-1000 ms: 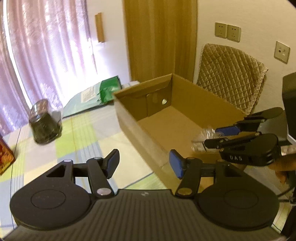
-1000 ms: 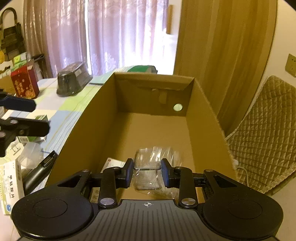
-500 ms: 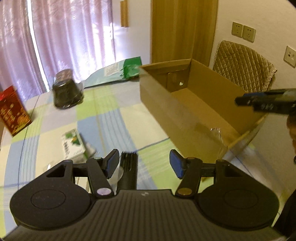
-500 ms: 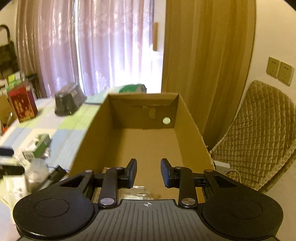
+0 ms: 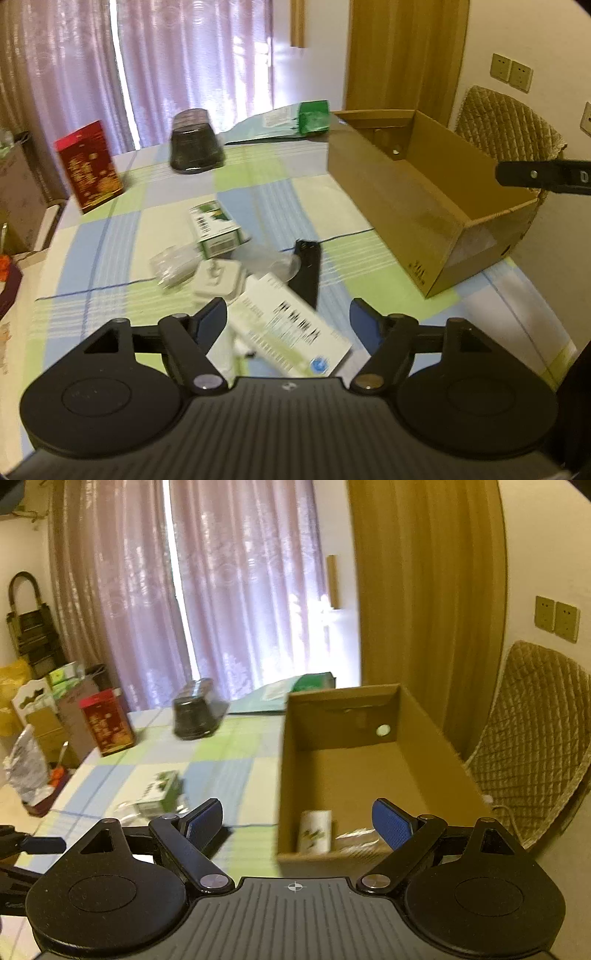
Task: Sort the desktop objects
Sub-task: 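Move both open tools back over the table items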
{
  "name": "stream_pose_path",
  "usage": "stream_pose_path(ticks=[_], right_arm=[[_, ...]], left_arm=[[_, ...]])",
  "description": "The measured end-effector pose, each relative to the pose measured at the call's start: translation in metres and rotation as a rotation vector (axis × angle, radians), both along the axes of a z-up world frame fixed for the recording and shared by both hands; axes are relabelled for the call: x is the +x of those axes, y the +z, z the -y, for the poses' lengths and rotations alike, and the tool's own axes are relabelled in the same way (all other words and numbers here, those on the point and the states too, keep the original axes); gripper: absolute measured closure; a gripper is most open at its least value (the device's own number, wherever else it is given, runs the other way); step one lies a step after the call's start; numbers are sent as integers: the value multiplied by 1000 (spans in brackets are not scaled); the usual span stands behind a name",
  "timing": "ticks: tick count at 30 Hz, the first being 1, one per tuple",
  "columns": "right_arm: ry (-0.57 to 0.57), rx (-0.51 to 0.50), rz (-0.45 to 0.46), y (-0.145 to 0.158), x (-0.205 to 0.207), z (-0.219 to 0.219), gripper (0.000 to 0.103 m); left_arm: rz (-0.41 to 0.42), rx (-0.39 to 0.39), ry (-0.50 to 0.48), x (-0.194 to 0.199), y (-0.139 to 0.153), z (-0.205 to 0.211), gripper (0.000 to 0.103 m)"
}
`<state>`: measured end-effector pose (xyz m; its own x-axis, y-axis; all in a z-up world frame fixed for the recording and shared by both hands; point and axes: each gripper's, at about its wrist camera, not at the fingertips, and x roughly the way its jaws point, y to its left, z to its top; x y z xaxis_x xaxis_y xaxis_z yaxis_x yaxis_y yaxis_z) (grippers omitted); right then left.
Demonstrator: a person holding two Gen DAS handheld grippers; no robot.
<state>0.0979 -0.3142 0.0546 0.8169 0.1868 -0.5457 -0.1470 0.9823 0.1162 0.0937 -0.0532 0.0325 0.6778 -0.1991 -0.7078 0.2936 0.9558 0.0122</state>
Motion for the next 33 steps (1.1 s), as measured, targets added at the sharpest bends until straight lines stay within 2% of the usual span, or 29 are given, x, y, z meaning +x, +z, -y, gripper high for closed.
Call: stream_pose_path(ticks=[1,2,3,8,14,20,27,33], right_arm=[[6,2,-3,0,-5,-5,11],[11,4,-6,-1,-10,-11,2],[12,12,-7,-2,-15,-16,0],[40,31,-63,-13,-30,-38,0],[118,11,-143,-31,-36,-63,0],[139,-16,-227,-45,-40,-78,0],[160,-35,-267,-57,-48,-85,0],[174,-44,-274,-60,-48,-90,0]], left_arm=[[0,2,9,-4,0,-5,28],[0,3,19,-8,1,-10,25],[0,5,29,-12,1,-15,24],[-4,15,80,-31,0,-40,11],[-30,13,133,-45,-6,-64,9],[-44,5,173,-54,-10,-78,6],[-45,-9,183,-58,-13,-81,1],[-50,-12,188,-59,-14,-83,1]])
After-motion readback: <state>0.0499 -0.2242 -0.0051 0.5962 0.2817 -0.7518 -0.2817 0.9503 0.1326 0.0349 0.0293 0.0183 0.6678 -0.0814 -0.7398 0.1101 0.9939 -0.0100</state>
